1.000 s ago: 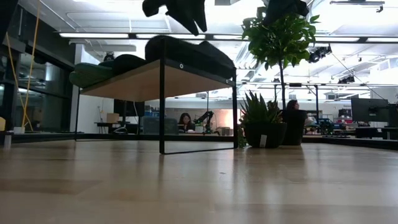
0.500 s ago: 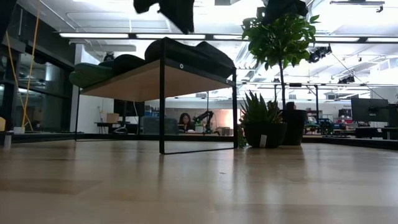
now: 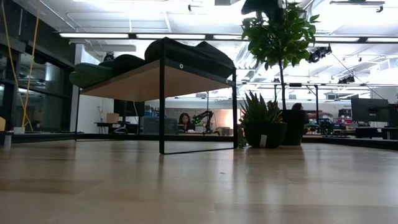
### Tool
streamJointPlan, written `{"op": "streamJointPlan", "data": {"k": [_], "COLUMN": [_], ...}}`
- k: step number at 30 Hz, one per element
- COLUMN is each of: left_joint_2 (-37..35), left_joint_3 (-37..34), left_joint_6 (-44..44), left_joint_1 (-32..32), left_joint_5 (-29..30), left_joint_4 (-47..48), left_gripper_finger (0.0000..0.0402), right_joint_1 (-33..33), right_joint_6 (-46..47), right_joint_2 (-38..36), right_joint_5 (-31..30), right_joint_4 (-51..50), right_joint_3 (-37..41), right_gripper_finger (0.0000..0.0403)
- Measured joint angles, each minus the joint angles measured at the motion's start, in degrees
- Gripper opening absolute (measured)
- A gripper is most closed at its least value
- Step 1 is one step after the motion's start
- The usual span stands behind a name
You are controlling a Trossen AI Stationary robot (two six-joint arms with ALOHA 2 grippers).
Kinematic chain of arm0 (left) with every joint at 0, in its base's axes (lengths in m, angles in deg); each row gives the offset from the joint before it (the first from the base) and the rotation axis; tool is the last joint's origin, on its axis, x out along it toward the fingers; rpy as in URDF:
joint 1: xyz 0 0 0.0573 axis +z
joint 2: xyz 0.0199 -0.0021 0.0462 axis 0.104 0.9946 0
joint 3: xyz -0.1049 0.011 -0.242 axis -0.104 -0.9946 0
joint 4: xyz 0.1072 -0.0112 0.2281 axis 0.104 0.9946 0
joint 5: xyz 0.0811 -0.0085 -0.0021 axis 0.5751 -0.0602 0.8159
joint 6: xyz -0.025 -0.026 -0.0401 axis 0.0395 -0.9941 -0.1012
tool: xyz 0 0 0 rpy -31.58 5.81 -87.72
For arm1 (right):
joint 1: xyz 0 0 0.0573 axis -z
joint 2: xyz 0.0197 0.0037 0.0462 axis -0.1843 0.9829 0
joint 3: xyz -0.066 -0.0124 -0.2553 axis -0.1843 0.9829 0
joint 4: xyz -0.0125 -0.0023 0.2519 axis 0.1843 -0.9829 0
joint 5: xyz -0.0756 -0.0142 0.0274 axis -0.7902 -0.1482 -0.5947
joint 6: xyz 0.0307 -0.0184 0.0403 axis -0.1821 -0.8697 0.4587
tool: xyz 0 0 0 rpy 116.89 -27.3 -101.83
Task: Pick and place slippers onto the shelf
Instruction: Put the black pair of slippers on the shelf
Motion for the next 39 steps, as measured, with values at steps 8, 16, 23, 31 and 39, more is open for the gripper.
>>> {"op": "streamJointPlan", "data": {"k": [8,16,23,31,39], "left_joint_2": [-5.41,-5.4,-5.6,-7.39,-7.91], "left_joint_3": [0.08,-2.69,-4.83,-4.81,-4.81], "left_joint_6": [-15.27,-24.0,-32.75,-36.74,-36.78], "left_joint_1": [-2.12,-9.82,-15.87,-17.73,-17.68], "left_joint_5": [-7.18,-7.38,0.25,4.7,4.72], "left_joint_4": [4.91,7.89,14.51,15.84,16.15], "left_gripper_finger": [0.0006,0.0002,0.0001,0.0001,0.0001], "right_joint_1": [2.55,2.17,0.8,1.7,1.76], "right_joint_6": [-1.02,-1.46,-1.87,-2.05,-2.48], "right_joint_2": [6.76,11.13,11.29,11.31,13.76], "right_joint_5": [5.08,7.34,5.61,5.6,6.9], "right_joint_4": [-2.89,-2.4,-1.27,-0.81,-0.59], "right_joint_3": [0.0,0.0,0.0,0.0,0.0], "right_gripper_finger": [0.0023,0.001,0.0,0.0,0.0]}}
